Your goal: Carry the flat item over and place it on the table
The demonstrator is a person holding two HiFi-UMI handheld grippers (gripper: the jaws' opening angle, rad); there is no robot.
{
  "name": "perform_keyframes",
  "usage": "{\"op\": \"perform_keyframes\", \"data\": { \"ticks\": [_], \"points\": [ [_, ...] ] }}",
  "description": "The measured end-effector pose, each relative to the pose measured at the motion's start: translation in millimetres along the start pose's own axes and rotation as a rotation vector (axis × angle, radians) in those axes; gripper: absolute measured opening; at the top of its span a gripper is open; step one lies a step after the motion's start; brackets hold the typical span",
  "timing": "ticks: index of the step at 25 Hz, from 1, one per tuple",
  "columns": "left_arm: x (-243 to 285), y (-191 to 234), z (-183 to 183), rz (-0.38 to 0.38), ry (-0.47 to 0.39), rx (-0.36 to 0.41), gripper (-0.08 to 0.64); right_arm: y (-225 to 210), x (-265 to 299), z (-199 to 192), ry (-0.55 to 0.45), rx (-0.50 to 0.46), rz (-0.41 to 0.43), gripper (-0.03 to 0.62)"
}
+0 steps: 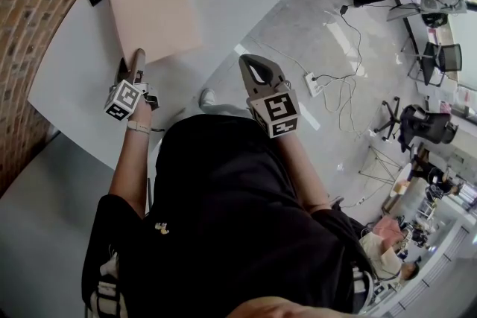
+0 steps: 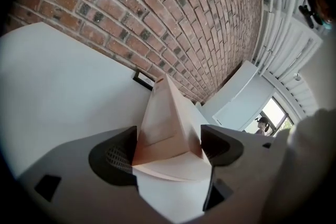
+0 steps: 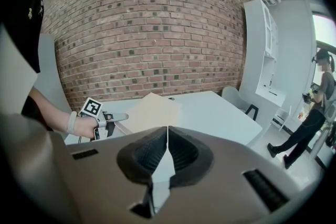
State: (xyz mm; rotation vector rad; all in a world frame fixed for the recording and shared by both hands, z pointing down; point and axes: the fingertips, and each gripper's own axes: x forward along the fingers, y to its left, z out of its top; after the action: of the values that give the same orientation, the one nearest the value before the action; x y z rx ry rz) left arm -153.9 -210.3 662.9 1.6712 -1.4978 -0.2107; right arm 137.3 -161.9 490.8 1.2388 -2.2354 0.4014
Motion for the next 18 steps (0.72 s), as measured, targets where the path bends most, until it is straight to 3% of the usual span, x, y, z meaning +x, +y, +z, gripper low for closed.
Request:
{"op": "perform_keyframes", "data": {
  "ticks": [6, 12, 14, 18],
  "points": [
    [-8, 0, 6, -0.002, -0.02, 0.034, 0.367, 2, -1, 0, -0.005, -0.002, 0.005, 0.014],
    [-20, 4, 15, 0.002, -0.09, 0.003, 0.364, 5, -2, 0, -0.007, -0.007, 0.015, 0.014],
    [-23, 6, 13, 0.022, -0.072, 0.079, 0.363, 6, -3, -1, -0.008, -0.008, 0.017, 0.014],
    [-22, -5, 4, 0.025, 0.001, 0.316, 0.362, 8, -4, -2, -0.01, -0.012, 0.023, 0.014]
  ]
}}
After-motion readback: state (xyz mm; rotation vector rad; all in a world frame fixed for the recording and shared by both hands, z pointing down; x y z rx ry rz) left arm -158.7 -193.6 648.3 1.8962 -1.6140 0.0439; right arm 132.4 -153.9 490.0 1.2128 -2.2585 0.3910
